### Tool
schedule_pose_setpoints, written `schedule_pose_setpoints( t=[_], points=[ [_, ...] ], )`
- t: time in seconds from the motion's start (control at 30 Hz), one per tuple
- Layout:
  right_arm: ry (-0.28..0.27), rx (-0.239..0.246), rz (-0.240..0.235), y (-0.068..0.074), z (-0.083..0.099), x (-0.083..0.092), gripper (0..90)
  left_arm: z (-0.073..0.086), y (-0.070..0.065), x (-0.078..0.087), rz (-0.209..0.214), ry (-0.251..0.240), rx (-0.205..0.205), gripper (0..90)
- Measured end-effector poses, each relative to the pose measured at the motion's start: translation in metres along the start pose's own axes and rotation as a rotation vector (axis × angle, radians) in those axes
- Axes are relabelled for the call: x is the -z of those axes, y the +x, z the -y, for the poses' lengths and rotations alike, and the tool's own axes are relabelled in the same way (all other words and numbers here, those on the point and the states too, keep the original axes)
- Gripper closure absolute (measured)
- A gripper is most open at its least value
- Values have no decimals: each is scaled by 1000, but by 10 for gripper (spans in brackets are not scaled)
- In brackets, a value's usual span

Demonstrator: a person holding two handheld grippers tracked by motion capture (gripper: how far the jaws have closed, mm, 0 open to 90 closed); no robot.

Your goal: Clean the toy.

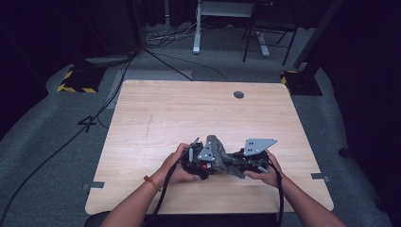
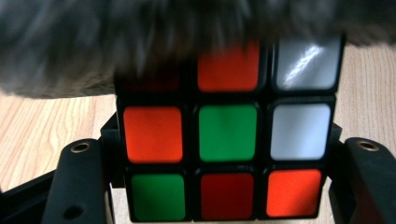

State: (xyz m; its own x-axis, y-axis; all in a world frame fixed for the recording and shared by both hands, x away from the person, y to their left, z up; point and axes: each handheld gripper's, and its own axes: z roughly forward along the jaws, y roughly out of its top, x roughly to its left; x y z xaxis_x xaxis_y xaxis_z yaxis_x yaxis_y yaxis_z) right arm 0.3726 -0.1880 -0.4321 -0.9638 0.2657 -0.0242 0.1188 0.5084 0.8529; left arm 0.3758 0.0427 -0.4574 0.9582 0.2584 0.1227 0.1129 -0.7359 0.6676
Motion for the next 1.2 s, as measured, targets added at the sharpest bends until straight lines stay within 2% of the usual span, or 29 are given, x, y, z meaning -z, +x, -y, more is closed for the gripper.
schedule_pose_setpoints(
  t=[0.07,0.17,0.37,0.5,0.6,0.73,0.8,0.9,0.97,1.07,1.2],
  points=[
    [-17,6,-7,2,-2,0,789,-1,-1,-2,-10,4,-6,330],
    [8,25,23,3,-5,-2,789,0,0,-1,-15,0,2,332],
    [108,21,98,-5,2,-3,790,0,0,6,-14,-23,-5,335],
    [163,-6,102,-11,9,-4,790,1,4,13,-10,-44,17,335],
    [139,-1,89,-8,9,-3,790,2,5,15,-22,-45,28,335],
    [97,42,82,3,-1,1,790,2,5,13,-25,-35,31,335],
    [73,46,68,8,-6,1,789,1,4,9,-17,-23,22,335],
    [57,65,96,13,-13,0,789,-1,1,5,-6,-17,21,335],
    [45,62,108,12,-15,-1,789,-2,0,4,-6,-16,11,335],
    [56,48,141,5,-14,-3,789,-4,-2,3,-1,-10,-2,335],
    [112,10,134,-6,-3,-6,789,-3,-2,8,2,-11,-6,336]
  ],
)
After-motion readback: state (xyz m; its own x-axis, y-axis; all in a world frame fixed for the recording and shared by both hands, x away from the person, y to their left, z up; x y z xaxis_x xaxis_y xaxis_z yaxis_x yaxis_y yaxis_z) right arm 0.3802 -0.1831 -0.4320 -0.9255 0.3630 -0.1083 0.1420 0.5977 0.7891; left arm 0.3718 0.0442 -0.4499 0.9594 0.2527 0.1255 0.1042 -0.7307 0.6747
